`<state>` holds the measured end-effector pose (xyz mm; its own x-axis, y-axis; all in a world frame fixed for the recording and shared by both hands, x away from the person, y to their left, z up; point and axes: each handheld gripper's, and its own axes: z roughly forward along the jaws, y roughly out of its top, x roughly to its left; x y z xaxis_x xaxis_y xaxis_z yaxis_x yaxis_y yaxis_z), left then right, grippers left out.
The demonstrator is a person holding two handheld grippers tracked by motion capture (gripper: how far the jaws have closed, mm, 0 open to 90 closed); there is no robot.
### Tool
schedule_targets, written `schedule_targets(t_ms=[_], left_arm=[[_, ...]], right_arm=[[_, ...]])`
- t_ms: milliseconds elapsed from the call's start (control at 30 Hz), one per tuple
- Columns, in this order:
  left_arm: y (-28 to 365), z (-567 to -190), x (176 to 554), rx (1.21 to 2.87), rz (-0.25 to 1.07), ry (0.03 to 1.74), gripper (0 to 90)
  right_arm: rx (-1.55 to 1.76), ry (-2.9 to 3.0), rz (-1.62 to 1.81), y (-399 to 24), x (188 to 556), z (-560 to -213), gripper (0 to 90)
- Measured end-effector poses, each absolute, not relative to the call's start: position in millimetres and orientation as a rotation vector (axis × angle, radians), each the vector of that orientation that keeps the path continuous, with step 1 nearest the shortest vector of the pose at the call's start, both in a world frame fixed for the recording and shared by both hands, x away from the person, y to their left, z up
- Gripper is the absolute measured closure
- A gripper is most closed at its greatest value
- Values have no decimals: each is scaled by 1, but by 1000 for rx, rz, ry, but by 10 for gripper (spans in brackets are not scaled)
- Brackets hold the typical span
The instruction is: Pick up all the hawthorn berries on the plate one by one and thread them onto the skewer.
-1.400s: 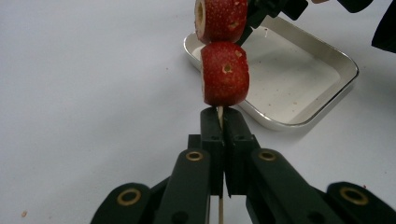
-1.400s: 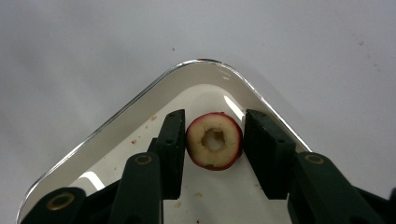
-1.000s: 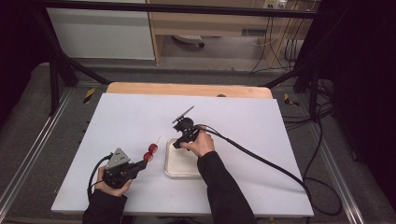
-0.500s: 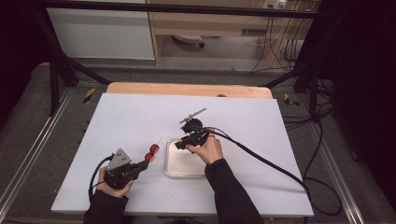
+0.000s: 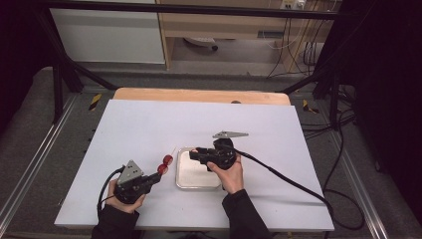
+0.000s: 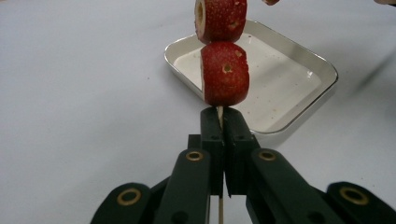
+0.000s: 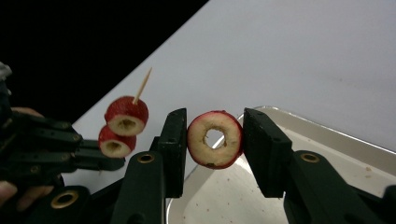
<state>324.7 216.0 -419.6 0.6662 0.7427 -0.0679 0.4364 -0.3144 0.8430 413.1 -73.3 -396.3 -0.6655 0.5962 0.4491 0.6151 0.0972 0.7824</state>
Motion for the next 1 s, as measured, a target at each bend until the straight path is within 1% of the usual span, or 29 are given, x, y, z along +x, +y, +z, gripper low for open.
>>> schedule_targets(t_ms=[200,667,833,1000], left_arm=[[211,-419,321,1939,410,926,880],[197,-413,310,1865,378,960,880],[190,-412,307,1854,356,966,880],[185,-411,305,1853,360,951,880]], right_arm=[[-1310,-2115,-1873,-79,402,-402,618],[-1350,-1777,-2258,-72,389,-409,619],[-1347,-1694,-2353,-70,386,-412,619],[-1329,-1650,-2398,-68,385,-416,619]])
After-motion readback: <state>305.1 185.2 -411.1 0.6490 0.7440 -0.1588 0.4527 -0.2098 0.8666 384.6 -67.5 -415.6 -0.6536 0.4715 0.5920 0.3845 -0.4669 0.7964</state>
